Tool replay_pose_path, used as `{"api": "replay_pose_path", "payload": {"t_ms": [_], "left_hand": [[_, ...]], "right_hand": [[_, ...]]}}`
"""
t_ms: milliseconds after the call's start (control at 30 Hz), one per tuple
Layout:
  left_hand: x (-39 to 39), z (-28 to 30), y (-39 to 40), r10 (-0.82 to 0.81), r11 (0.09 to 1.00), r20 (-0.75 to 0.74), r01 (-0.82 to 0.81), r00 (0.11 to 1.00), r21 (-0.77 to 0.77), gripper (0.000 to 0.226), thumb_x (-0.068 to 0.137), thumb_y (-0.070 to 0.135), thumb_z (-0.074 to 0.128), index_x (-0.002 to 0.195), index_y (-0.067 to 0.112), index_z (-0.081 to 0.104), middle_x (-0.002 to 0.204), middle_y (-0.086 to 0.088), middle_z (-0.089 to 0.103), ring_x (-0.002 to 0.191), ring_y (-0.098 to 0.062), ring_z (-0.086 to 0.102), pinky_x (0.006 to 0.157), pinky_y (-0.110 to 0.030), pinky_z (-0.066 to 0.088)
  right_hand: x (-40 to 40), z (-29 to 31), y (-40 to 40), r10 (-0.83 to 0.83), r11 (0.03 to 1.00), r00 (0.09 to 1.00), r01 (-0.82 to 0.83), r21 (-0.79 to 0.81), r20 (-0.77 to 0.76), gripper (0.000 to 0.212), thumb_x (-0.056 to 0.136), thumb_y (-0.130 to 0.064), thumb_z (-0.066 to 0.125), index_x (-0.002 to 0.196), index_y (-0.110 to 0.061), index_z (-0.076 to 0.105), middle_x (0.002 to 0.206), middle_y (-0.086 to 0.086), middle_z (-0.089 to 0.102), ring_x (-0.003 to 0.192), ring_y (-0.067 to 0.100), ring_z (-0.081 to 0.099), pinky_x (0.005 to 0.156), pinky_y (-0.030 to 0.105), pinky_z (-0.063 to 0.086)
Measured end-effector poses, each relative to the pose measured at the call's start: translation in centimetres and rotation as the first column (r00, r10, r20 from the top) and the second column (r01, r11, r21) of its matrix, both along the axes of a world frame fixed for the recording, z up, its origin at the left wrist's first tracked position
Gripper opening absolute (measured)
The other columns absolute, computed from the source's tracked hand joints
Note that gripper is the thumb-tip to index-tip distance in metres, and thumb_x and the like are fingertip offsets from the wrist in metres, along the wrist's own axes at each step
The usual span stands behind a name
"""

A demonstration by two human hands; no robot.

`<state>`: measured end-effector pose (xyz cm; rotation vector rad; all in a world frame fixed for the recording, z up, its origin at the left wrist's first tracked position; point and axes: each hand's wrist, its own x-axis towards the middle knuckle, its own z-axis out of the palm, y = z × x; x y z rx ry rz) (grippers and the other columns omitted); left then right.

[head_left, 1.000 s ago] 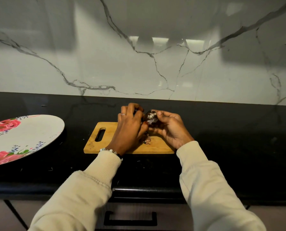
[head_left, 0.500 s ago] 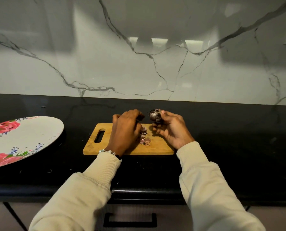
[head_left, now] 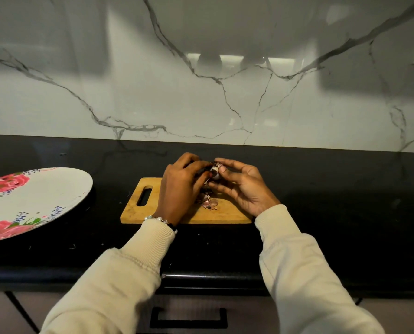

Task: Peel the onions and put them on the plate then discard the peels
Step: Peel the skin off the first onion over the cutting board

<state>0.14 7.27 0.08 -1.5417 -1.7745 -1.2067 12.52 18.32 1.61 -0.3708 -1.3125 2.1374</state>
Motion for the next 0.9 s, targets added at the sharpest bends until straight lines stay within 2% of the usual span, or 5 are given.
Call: {"api": "replay_pose_path", "payload": {"t_ms": [133,300,500,667,900], "left_hand": [[-0.20,-0.20,0.12,0.030,0.999,-0.006,-0.029,1.000,0.016,0.015,0.085,0.015,0.070,0.099,0.010,0.074,0.101,-0.006,0.065,0.085,-0.023,0.064,0.070,-0.046,0.055],[0.18,-0.01,0.06,0.032,0.999,-0.033,-0.032,0.999,0.001,0.022,0.089,0.023,0.056,0.096,0.006,0.068,0.102,-0.009,0.061,0.082,-0.024,0.061,0.069,-0.042,0.053],[0.43,-0.06,0.34,0.037,0.999,0.025,-0.037,0.999,-0.005,0.014,0.093,0.015,0.060,0.102,0.005,0.064,0.109,-0.009,0.055,0.088,-0.021,0.057,0.074,-0.036,0.050],[-0.02,-0.04,0.49,-0.012,0.998,0.089,0.007,0.996,0.055,0.023,0.091,0.015,0.066,0.113,0.010,0.071,0.109,-0.007,0.059,0.094,-0.009,0.055,0.081,-0.005,0.037],[-0.06,0.22,0.22,-0.072,0.994,0.107,0.062,0.992,0.094,0.024,0.083,0.007,0.073,0.107,0.006,0.074,0.102,-0.009,0.066,0.091,-0.012,0.060,0.082,-0.002,0.041]], "right_hand": [[-0.02,0.00,-0.18,0.016,1.000,1.000,-0.016,0.002,0.016,0.022,0.092,0.008,0.056,0.110,0.002,0.066,0.116,0.024,0.064,0.099,0.035,0.069,0.079,0.044,0.060],[-0.08,-0.06,-0.26,0.000,1.000,1.000,0.000,0.003,0.014,0.021,0.091,0.008,0.058,0.108,0.001,0.067,0.117,0.023,0.065,0.101,0.034,0.069,0.075,0.040,0.062],[-0.06,-0.08,-0.21,0.012,1.000,1.000,-0.013,-0.010,-0.019,0.024,0.089,0.008,0.059,0.111,0.001,0.067,0.114,0.021,0.068,0.102,0.033,0.069,0.078,0.042,0.062],[0.06,0.06,-0.61,0.009,0.999,0.999,-0.008,0.031,-0.043,0.036,0.076,0.012,0.066,0.109,-0.001,0.066,0.109,0.022,0.066,0.087,0.029,0.073,0.068,0.037,0.063],[0.04,-0.09,-0.52,-0.015,0.998,0.998,0.019,0.057,-0.063,0.044,0.063,0.006,0.073,0.105,-0.001,0.066,0.106,0.021,0.067,0.088,0.031,0.073,0.068,0.040,0.063]]}}
